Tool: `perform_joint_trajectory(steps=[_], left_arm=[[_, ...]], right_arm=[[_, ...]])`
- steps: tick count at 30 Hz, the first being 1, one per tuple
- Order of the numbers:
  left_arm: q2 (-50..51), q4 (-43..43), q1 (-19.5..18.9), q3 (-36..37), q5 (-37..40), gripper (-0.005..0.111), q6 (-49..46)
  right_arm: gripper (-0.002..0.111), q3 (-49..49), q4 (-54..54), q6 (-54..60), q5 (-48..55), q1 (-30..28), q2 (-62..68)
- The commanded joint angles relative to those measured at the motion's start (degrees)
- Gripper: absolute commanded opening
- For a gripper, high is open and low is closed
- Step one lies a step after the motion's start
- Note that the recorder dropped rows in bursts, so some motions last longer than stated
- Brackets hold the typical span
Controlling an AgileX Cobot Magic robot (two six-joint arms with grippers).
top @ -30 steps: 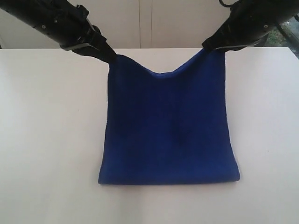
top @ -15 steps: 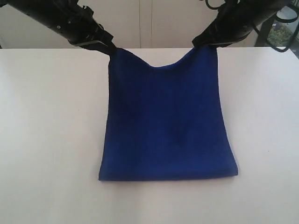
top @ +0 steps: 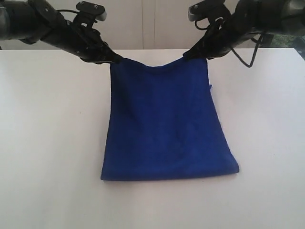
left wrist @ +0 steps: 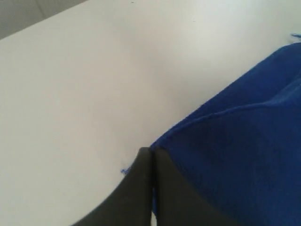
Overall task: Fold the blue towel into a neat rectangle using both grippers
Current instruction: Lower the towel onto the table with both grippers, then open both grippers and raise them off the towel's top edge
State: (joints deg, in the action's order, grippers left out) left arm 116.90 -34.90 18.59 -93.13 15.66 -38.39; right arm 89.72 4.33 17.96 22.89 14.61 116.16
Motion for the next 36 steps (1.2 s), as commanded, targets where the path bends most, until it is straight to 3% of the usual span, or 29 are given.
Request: perform_joint_trajectory(steps=[1,13,36], left_arm=[[3.0,-1.9,-0.2,-0.3,-5.5,0.0,-0.4],[8.3,-1.9,2.1,-1.9,-11.5,0.0,-0.5],[10.5,-1.9,2.4,-2.3,-13.5,0.0,-0.5]], right_arm=[[0.0,0.4,-0.2,-0.6,-5.0,-0.4,3.4],[0.0,0.4,-2.1,-0.1,-10.8,-0.4,9.0],[0.0,0.5,-3.1,-0.2,-12.9,-2.6,9.9]])
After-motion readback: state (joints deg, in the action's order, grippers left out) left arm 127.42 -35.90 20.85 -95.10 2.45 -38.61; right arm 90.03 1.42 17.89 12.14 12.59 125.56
